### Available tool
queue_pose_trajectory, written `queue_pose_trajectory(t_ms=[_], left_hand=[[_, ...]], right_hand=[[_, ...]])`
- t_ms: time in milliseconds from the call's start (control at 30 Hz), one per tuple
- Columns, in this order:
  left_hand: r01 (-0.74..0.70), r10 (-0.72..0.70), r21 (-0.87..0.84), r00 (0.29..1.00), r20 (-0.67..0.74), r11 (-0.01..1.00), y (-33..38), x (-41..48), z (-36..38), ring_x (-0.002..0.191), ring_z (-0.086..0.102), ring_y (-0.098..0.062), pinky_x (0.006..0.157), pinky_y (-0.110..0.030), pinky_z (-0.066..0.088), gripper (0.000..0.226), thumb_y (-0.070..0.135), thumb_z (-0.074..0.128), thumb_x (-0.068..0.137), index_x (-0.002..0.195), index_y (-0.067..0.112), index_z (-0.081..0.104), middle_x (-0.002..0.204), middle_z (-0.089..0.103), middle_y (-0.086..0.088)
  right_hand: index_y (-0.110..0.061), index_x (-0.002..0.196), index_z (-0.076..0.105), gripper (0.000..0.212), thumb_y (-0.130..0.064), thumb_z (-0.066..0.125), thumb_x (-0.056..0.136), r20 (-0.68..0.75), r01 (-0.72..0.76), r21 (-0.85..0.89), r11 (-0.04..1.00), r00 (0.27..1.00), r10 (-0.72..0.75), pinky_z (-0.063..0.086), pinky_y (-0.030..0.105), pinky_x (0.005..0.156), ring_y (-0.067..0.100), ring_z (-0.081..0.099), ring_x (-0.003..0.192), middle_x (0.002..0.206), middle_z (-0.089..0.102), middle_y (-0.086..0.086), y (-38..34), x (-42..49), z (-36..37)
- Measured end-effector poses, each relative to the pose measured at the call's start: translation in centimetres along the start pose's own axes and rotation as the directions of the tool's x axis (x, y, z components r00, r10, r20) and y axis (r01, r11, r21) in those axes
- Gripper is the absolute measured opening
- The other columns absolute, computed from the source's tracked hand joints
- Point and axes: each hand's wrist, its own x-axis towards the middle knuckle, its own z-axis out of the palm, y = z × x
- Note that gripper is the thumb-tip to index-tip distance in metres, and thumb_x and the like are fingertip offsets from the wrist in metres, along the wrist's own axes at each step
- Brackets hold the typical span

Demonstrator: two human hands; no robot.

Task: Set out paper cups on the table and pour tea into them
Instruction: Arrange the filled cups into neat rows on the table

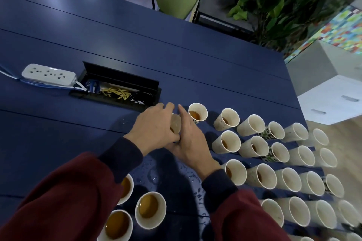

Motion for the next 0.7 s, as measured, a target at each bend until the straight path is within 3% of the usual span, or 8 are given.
queue_pose_trajectory(t_ms=[133, 233, 333, 433, 567, 700], left_hand=[[-0.012, 0.018, -0.163, 0.999, 0.038, 0.987, -0.6, -0.8, 0.4, 0.116, 0.052, -0.021, 0.093, -0.038, 0.048, 0.084, 0.051, 0.073, 0.074, 0.142, 0.023, 0.034, 0.131, 0.053, -0.001], [0.023, -0.021, -0.247, 1.0, 0.012, 0.969, -1.8, -1.7, 0.7, 0.121, 0.051, -0.021, 0.097, -0.039, 0.046, 0.088, 0.059, 0.071, 0.077, 0.146, 0.025, 0.03, 0.135, 0.051, 0.0], [0.111, -0.106, -0.085, 0.993, 0.057, 0.99, -3.7, -2.5, 1.3, 0.126, 0.047, -0.025, 0.101, -0.041, 0.045, 0.08, 0.061, 0.065, 0.083, 0.145, 0.019, 0.036, 0.138, 0.048, -0.007], [0.199, -0.218, 0.106, 0.955, 0.204, 0.974, -5.3, -3.6, 2.1, 0.127, 0.042, -0.03, 0.103, -0.044, 0.043, 0.077, 0.064, 0.061, 0.085, 0.142, 0.017, 0.038, 0.137, 0.045, -0.012], [0.265, -0.287, 0.113, 0.918, 0.274, 0.958, -5.5, -5.1, 3.5, 0.128, 0.038, -0.03, 0.101, -0.045, 0.046, 0.077, 0.059, 0.067, 0.082, 0.14, 0.021, 0.035, 0.138, 0.04, -0.011], [0.293, -0.318, 0.14, 0.921, 0.226, 0.946, -5.5, -5.7, 4.2, 0.121, 0.039, -0.029, 0.089, -0.038, 0.048, 0.059, 0.034, 0.072, 0.084, 0.132, 0.019, 0.042, 0.131, 0.039, -0.011]], right_hand=[[-0.01, 0.155, 0.029, 0.098, -0.045, 0.08, 0.08, -0.032, -0.03, -0.004, 1.0, 0.999, 0.03, 0.05, 0.034, 0.092, 0.023, 0.058, 0.123, 0.144, 0.054, 0.007, 0.5, -0.7, 0.0], [-0.011, 0.15, 0.036, 0.088, -0.045, 0.079, 0.081, -0.074, -0.13, 0.022, 0.991, 0.989, 0.131, 0.048, 0.034, 0.094, 0.023, 0.055, 0.123, 0.142, 0.053, 0.006, 1.4, -1.3, 0.2], [-0.021, 0.137, 0.046, 0.068, -0.046, 0.077, 0.081, -0.109, -0.245, 0.041, 0.969, 0.963, 0.248, 0.047, 0.031, 0.086, 0.019, 0.056, 0.111, 0.125, 0.056, -0.002, 2.8, -1.7, 0.6], [-0.022, 0.132, 0.048, 0.063, -0.043, 0.077, 0.081, -0.091, -0.331, 0.028, 0.943, 0.939, 0.333, 0.041, 0.024, 0.085, 0.018, 0.055, 0.111, 0.126, 0.054, -0.001, 4.2, -2.0, 1.1], [-0.017, 0.136, 0.045, 0.067, -0.039, 0.077, 0.081, -0.107, -0.388, 0.011, 0.922, 0.916, 0.387, 0.038, 0.024, 0.086, 0.022, 0.054, 0.115, 0.132, 0.052, 0.003, 5.0, -2.0, 1.4], [-0.017, 0.13, 0.046, 0.058, -0.042, 0.073, 0.086, -0.17, -0.395, -0.029, 0.918, 0.907, 0.385, 0.043, 0.028, 0.082, 0.023, 0.057, 0.111, 0.127, 0.055, 0.004, 4.9, -1.5, 1.6]])
